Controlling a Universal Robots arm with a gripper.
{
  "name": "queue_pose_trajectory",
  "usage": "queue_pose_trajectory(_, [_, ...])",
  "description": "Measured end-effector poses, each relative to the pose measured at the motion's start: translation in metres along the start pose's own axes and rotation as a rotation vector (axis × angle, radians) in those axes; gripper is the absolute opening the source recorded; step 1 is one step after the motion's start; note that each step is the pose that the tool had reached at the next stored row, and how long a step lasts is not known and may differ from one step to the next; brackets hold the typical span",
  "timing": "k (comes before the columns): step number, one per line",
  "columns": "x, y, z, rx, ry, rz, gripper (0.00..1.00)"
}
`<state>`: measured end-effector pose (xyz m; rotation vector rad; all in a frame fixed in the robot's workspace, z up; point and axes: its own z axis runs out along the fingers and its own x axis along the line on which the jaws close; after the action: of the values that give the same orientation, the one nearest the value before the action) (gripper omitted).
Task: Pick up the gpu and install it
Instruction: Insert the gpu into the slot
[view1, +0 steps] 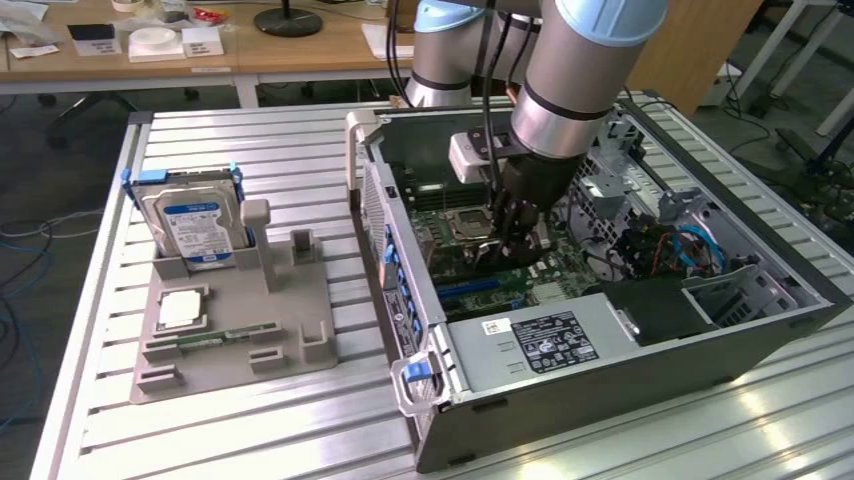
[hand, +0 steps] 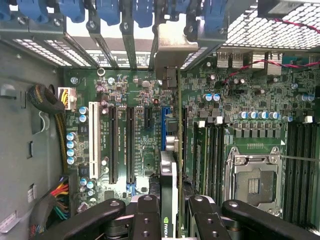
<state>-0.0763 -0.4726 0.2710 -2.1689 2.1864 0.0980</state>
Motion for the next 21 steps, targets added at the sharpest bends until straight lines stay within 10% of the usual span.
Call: queue_pose_trajectory(21, [0.0007, 0.0006, 0.004, 0.0001, 0.0029, 0.0, 0.27])
